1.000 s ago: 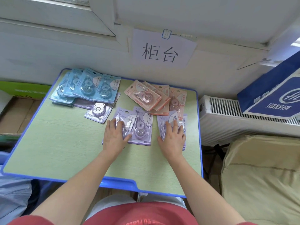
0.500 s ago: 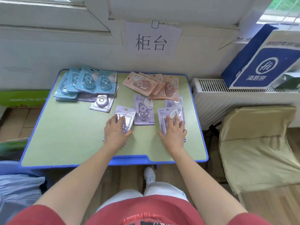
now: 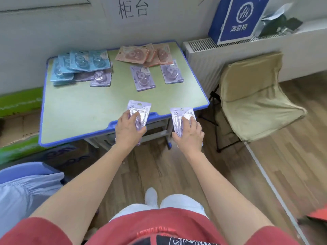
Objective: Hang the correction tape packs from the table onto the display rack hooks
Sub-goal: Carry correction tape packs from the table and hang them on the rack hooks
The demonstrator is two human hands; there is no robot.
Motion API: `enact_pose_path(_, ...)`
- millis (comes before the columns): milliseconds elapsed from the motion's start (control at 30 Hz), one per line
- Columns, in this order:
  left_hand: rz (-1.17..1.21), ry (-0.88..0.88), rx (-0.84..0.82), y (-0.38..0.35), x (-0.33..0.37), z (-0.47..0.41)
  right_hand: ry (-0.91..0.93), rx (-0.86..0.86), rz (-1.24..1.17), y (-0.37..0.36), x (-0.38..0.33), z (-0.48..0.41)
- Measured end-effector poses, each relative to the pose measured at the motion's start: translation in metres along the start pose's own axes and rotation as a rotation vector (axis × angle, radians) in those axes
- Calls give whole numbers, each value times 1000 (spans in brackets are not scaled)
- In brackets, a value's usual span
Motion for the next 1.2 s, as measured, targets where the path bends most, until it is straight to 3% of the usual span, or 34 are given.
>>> enact_pose_path(333, 0, -147, -42, -44, 77, 135, -118, 160, -105, 48, 125, 148)
enact_pose_path(700, -38, -504, -139, -88, 188, 282, -420, 336, -135, 95, 249, 331)
enact_pose_path(1200, -50, -1019, -326, -139, 275, 515, -886, 678, -216, 98, 328, 617)
Point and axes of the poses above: each hand's wrist, its own z-axis away from the middle knuckle, its own y-axis out of the back of the hand, x = y × z, the point moved 8 cm from there along -z, towards the middle knuckle, and after that the axes turned 15 degrees about -z, right-handed, at the moved point
